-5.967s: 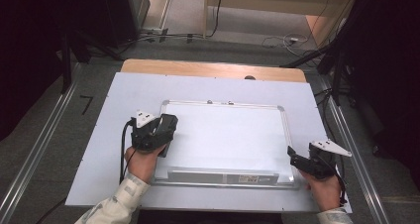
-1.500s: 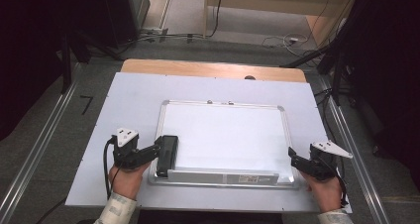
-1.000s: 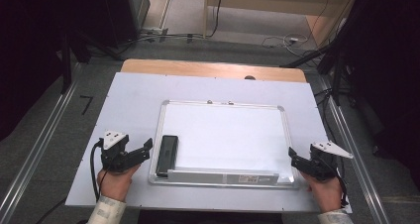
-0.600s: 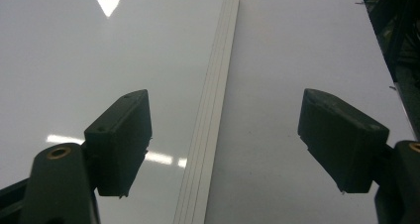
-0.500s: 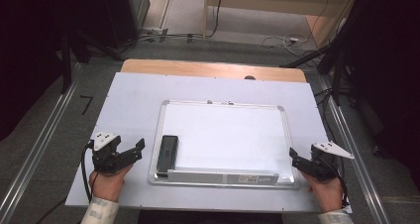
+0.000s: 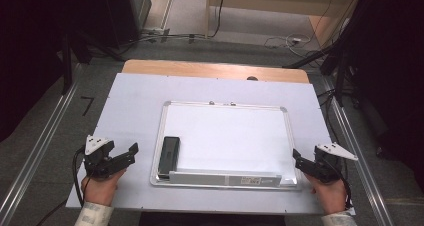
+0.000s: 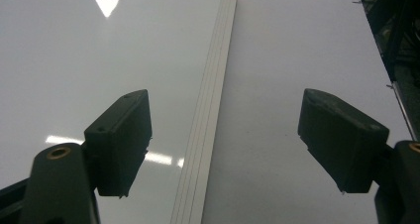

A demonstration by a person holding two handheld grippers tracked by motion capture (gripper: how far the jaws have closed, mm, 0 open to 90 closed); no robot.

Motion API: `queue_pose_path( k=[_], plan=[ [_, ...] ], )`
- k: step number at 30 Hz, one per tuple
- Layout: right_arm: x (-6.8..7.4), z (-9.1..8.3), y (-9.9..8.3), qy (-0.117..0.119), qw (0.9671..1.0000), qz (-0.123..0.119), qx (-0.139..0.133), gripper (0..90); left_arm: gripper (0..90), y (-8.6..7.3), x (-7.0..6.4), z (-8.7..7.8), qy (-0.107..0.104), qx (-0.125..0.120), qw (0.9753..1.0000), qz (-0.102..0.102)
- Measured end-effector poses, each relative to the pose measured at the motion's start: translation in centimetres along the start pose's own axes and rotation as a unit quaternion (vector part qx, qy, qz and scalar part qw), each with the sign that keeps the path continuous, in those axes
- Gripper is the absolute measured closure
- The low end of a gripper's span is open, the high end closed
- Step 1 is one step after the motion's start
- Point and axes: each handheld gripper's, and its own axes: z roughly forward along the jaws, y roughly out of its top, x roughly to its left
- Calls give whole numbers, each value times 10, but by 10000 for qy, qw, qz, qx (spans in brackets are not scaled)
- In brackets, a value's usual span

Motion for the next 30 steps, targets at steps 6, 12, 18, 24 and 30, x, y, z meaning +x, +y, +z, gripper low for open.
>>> queue_pose_path(
  k=[6, 12, 18, 24, 30],
  plan=[
    [-1, -1, 0, -11, 10000, 29, -10, 196, 177, -1, 5, -1, 58, -5, 10000, -38],
    [-3, -2, 0, -21, 10000, 60, -18, 196, 177, -1, 14, -2, 179, 12, 9998, -94],
    [-4, -2, -1, -24, 10000, 58, -25, 196, 177, -3, 21, -3, 296, 32, 9995, -113],
    [-5, -3, -1, -39, 10000, 70, -23, 196, 177, -4, 26, -3, 372, 80, 9992, -132],
    [-5, -3, -1, -34, 10000, 81, -30, 196, 177, -5, 33, -2, 415, 92, 9988, -223]
  ],
)
